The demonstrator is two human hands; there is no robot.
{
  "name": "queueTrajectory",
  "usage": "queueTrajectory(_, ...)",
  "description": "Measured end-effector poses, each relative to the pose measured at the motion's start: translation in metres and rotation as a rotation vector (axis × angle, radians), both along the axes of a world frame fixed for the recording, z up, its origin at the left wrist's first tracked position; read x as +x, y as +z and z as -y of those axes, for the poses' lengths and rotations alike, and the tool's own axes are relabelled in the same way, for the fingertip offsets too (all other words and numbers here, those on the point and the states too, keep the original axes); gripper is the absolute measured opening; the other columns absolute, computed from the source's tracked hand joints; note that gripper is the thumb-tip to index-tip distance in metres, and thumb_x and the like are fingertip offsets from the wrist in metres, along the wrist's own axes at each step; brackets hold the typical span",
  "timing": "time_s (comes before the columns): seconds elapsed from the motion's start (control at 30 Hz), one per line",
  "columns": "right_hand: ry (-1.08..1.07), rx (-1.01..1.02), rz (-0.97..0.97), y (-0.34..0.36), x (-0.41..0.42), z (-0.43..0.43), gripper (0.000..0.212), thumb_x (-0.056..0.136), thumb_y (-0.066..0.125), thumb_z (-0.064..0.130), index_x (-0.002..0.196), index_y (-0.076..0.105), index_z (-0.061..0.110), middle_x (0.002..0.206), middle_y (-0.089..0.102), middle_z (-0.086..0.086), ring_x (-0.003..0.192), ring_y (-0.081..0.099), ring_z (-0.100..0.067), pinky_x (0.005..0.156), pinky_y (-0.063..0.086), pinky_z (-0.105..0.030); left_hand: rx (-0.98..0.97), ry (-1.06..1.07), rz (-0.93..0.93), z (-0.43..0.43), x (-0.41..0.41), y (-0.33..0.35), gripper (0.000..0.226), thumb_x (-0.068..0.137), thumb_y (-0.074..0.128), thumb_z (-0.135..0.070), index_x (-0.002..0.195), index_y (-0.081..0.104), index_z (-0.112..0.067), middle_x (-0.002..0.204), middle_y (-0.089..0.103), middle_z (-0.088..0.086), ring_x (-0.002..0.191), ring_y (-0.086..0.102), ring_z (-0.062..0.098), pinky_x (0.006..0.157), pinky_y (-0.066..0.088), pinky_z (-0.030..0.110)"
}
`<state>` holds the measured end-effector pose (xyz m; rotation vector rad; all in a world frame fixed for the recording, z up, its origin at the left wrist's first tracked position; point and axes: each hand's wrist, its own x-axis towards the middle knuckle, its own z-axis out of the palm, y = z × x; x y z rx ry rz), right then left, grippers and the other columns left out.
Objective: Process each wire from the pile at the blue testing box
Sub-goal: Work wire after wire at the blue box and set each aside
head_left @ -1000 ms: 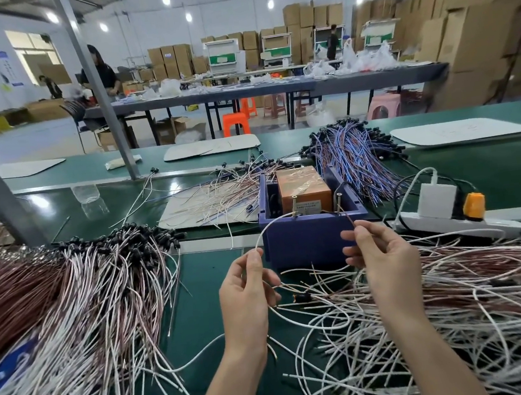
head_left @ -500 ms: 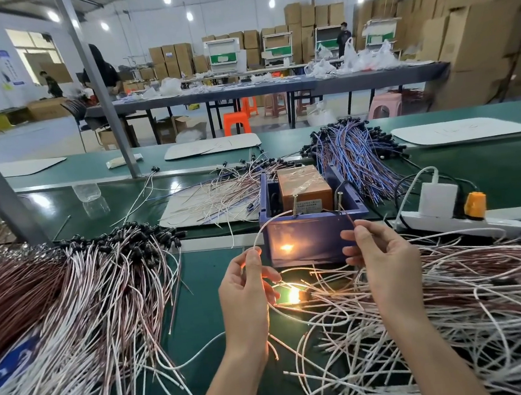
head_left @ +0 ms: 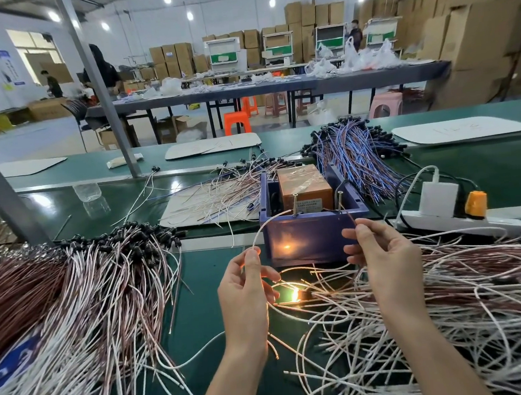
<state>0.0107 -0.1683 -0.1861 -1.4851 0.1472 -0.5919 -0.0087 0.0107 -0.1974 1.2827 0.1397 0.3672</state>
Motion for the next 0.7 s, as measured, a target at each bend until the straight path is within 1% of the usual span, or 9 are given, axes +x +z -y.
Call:
queueTrajectory(0.3, -0.005, 0.018, -0.009, 0.003, -0.003, -0.002, 0.013, 0.102, 0.058, 0.019, 0.104, 0.070, 0.023, 0.088, 0.077, 0.011, 0.071, 0.072, -0.009, 0.059, 0.055, -0.017, 0.002, 0.022, 0.000, 0.001, 0.001, -0.001, 0.022, 0.102, 0.055, -0.032, 0.101, 0.068, -0.014, 0.063, 0.065, -0.001, 0.049, 0.051, 0.006, 0.049, 0.047, 0.018)
queueTrajectory(0.43, 0.026, 0.014, 0.014, 0.004, -0.009, -0.006, 0.014, 0.103, 0.057, 0.020, 0.110, 0.069, 0.022, 0.091, 0.078, 0.010, 0.074, 0.073, -0.010, 0.061, 0.056, -0.017, 0.000, 0.043, -0.003, 0.000, 0.001, 0.001, 0.021, 0.102, 0.055, -0.032, 0.098, 0.068, -0.016, 0.064, 0.065, -0.002, 0.050, 0.050, 0.007, 0.050, 0.047, 0.018)
queueTrajectory(0.5, 0.078, 0.029, 0.012, 0.007, -0.015, -0.010, 0.016, 0.103, 0.056, 0.020, 0.114, 0.067, 0.024, 0.094, 0.078, 0.011, 0.077, 0.073, -0.010, 0.062, 0.056, -0.017, 0.024, 0.051, 0.016, -0.001, -0.001, 0.008, 0.019, 0.101, 0.056, -0.031, 0.094, 0.070, -0.019, 0.066, 0.064, -0.006, 0.055, 0.051, 0.007, 0.055, 0.047, 0.017)
queueTrajectory(0.57, 0.129, 0.069, -0.003, 0.013, -0.025, -0.014, 0.017, 0.103, 0.056, 0.017, 0.113, 0.068, 0.024, 0.096, 0.078, 0.009, 0.075, 0.072, -0.010, 0.061, 0.055, -0.018, 0.094, 0.045, 0.048, -0.004, -0.008, 0.020, 0.018, 0.099, 0.060, -0.032, 0.089, 0.074, -0.026, 0.068, 0.059, -0.009, 0.059, 0.047, 0.006, 0.058, 0.045, 0.017)
queueTrajectory(0.63, 0.151, 0.117, 0.011, 0.027, -0.037, -0.013, 0.018, 0.102, 0.056, 0.015, 0.111, 0.069, 0.023, 0.097, 0.079, 0.006, 0.072, 0.072, -0.010, 0.059, 0.055, -0.018, 0.144, -0.017, 0.089, -0.010, -0.019, 0.042, 0.015, 0.095, 0.063, -0.039, 0.089, 0.075, -0.032, 0.063, 0.050, -0.009, 0.056, 0.039, 0.008, 0.052, 0.040, 0.019)
queueTrajectory(0.7, 0.136, 0.098, 0.081, 0.053, -0.050, -0.008, 0.018, 0.102, 0.056, 0.016, 0.110, 0.070, 0.024, 0.096, 0.078, 0.006, 0.070, 0.071, -0.010, 0.056, 0.054, -0.018, 0.152, -0.116, 0.145, -0.014, -0.031, 0.072, 0.021, 0.086, 0.064, -0.050, 0.089, 0.074, -0.032, 0.059, 0.047, -0.008, 0.052, 0.036, 0.008, 0.046, 0.035, 0.018)
